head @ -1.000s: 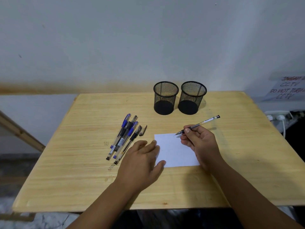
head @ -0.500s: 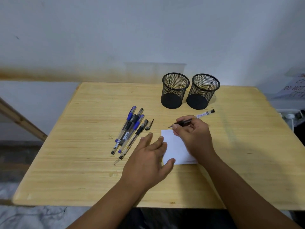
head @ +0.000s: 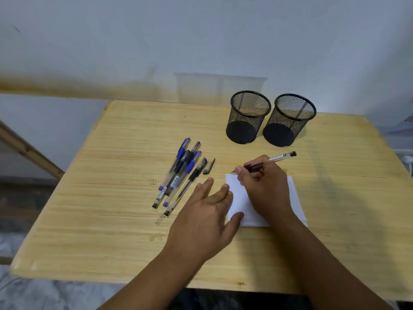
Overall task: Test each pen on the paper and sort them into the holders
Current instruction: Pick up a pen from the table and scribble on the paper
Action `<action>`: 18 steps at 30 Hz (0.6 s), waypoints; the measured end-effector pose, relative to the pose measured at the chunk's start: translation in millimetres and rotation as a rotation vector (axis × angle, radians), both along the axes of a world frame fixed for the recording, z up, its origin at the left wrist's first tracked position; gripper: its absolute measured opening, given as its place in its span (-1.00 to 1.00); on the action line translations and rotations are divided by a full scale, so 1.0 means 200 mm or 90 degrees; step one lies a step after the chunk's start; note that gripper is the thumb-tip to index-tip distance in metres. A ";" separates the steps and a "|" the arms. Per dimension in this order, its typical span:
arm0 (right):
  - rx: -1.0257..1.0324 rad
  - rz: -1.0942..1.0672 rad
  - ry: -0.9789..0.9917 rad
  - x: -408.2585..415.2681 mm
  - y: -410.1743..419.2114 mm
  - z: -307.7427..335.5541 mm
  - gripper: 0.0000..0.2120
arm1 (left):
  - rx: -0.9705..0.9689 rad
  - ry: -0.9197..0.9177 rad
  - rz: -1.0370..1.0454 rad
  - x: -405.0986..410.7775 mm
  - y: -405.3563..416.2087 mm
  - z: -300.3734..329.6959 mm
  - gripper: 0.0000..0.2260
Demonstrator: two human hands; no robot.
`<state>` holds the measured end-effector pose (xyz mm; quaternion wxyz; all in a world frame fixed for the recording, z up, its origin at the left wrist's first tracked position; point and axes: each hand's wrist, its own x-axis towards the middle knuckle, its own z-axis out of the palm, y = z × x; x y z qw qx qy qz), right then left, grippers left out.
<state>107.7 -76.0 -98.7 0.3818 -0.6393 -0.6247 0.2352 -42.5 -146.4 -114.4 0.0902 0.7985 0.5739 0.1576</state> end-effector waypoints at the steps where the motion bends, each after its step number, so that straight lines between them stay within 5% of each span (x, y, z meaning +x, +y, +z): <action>1: -0.006 -0.001 0.002 0.00 0.00 0.00 -0.89 | 0.004 -0.003 0.000 0.00 0.00 0.00 -0.56; 18: -0.029 0.025 -0.024 -0.01 -0.02 0.02 -0.88 | 0.022 -0.007 0.014 0.00 0.00 -0.01 -0.59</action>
